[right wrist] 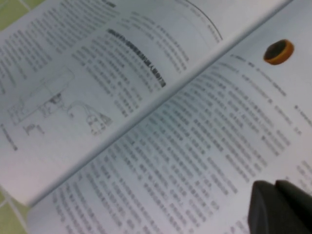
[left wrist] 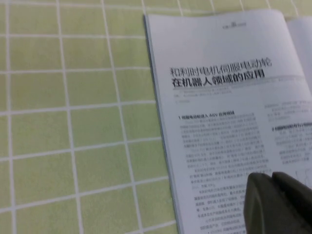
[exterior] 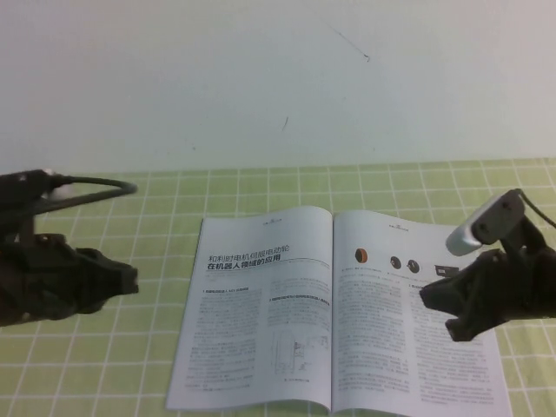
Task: Close book
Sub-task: 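Close the open booklet and leave it lying on the table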
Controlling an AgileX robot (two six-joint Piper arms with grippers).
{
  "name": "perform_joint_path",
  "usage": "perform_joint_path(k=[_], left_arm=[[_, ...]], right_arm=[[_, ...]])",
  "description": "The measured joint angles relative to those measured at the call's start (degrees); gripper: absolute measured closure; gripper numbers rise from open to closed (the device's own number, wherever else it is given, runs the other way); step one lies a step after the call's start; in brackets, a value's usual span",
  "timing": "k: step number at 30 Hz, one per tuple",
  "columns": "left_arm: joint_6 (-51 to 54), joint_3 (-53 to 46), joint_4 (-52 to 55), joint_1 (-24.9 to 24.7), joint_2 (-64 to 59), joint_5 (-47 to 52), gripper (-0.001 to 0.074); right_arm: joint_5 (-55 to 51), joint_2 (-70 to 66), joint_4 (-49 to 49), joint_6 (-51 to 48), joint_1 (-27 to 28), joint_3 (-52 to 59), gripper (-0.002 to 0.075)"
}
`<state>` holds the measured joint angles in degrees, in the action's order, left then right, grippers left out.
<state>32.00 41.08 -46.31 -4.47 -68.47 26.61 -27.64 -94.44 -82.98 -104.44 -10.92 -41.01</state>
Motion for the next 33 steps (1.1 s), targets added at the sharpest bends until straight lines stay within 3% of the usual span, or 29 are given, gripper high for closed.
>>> perform_joint_path(k=[7,12,19,24,33], left_arm=[[7.2,0.0,-4.1,-9.4,-10.2,-7.1,0.0738],[7.7,0.6,-11.5,-13.0,-16.2,-15.8,0.0739],[9.1,2.6,-17.0,-13.8,-22.6,-22.5,0.0739],[9.8,4.0,-17.4,-13.8,-26.6,-25.9,0.0738],[10.3,7.5,-17.2,-13.8,-35.9,-26.6,0.0738]], right_arm=[[-1.5,-11.5,-2.5,-0.4,-3.5,-8.0,0.0729],[-0.4,-14.9,-2.8,-0.2,-6.3,-11.1,0.0729],[1.1,-20.0,-0.7,0.6,-6.8,-11.7,0.0729],[1.1,-20.4,4.0,7.1,-6.8,-12.6,0.0729],[0.9,-20.6,4.8,10.3,-6.8,-12.7,0.0729]])
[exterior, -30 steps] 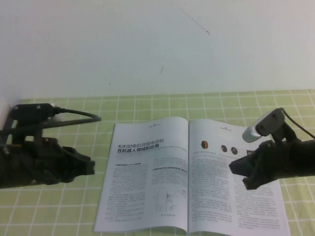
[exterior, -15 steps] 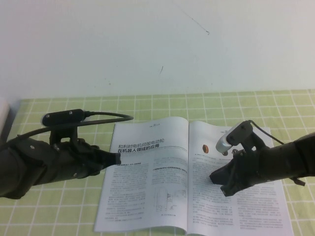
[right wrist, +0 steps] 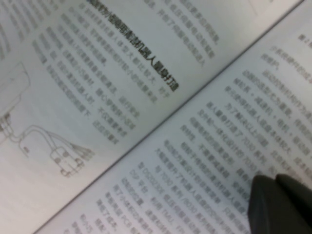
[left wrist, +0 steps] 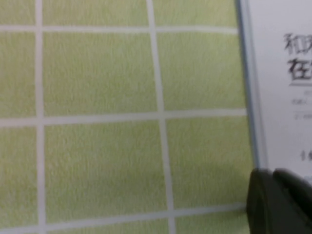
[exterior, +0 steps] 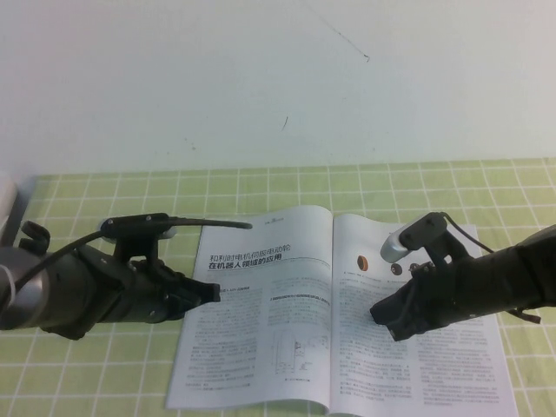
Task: Close book
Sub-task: 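Close the open booklet and leave it lying on the table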
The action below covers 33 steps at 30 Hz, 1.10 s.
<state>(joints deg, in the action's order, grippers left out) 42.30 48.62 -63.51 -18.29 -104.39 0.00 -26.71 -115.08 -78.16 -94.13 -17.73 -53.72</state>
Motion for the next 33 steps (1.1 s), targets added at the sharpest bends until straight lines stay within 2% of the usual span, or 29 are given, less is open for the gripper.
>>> perform_joint_path(k=[25,33], left_arm=[[1.9,0.4,0.7,-0.1,1.8,-2.9,0.0738],[2.0,0.7,0.0,-0.1,-1.3,-0.3,0.0738]], right_arm=[[-0.6,-0.1,0.1,1.0,0.1,-0.1,0.0729],[-0.6,-0.1,0.1,1.5,0.1,-0.1,0.0729]])
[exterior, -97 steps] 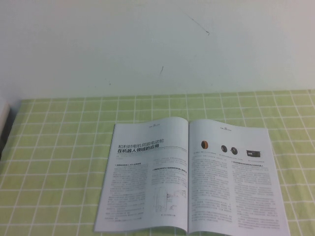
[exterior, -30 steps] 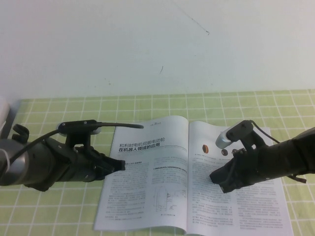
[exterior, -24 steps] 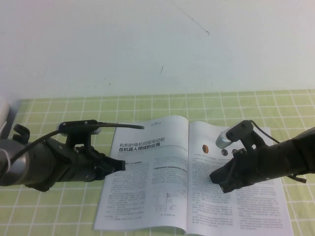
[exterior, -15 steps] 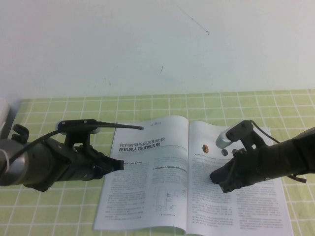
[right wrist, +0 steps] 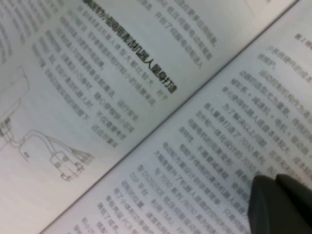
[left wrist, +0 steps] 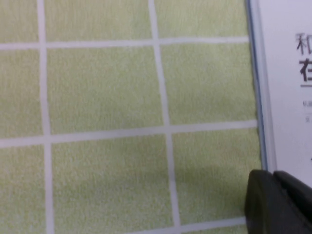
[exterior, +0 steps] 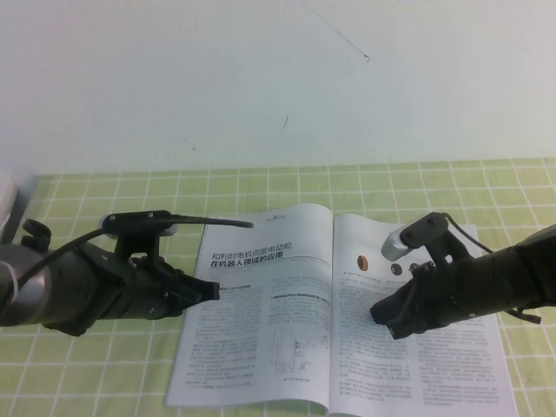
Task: Close book
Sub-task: 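Close the open booklet and leave it lying on the table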
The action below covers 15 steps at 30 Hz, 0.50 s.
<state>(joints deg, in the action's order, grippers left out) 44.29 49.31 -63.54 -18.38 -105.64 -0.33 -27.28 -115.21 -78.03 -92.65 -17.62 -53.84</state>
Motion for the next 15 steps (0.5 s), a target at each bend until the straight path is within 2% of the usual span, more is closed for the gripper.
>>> perform_joint_path(k=[6,15], left_arm=[[0.0,0.7,-0.5,-3.0,-0.6,1.7,0.0738],[2.2,2.0,-9.4,-15.5,-1.1,5.4,0.0738]], right_arm=[[0.0,0.0,0.0,0.1,0.0,0.0,0.0729],[0.3,0.0,-0.1,0.1,0.0,0.0,0.0729]])
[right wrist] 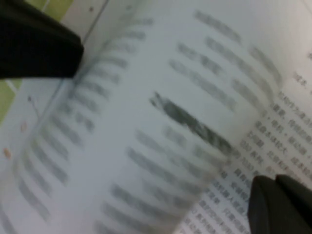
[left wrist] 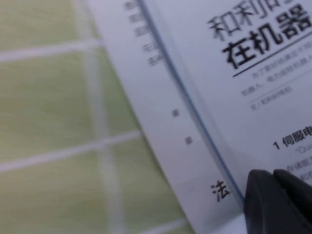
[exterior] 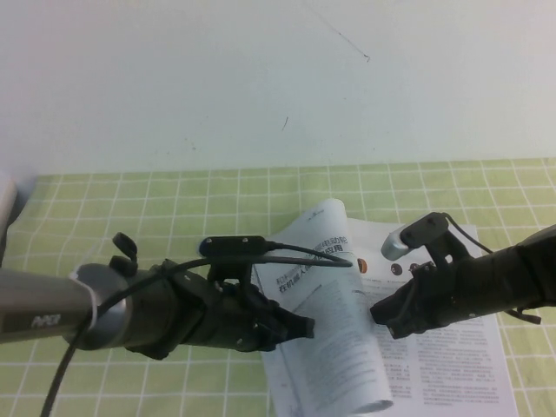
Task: Close book
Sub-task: 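Close the open booklet and leave it lying on the table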
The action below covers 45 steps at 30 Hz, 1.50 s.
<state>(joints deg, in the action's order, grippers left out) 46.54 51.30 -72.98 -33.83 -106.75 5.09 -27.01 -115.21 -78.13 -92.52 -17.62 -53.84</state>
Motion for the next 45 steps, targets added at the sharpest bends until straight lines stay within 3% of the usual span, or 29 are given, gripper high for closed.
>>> perform_joint_path(k=[5,11,23,30,40,45], left_arm=[[5.1,4.1,-9.0,-3.0,-1.4,7.1,0.0738],[20.1,10.1,-22.4,-3.2,-2.2,12.7,0.0739],[30.4,18.2,-23.8,-2.5,-2.5,20.6,0.0739],[30.6,19.9,-24.1,-3.2,-2.6,27.3,0.0739],[25.7,20.1,-24.2,-3.4,-2.0,34.9,0.0739],[26.5,21.1,-23.9,-4.5,5.0,34.0,0.0739]], right_arm=[[0.0,-0.6,-0.2,0.2,0.0,0.0,0.0729],[-2.1,-1.9,-1.7,0.5,0.8,-0.2,0.0729],[1.6,1.0,-2.5,3.1,0.4,0.1,0.0727],[11.3,9.9,13.0,14.8,1.5,1.6,0.0728],[9.4,27.2,34.6,34.6,5.6,1.8,0.0729],[6.5,37.7,42.3,38.5,6.5,1.8,0.0729]])
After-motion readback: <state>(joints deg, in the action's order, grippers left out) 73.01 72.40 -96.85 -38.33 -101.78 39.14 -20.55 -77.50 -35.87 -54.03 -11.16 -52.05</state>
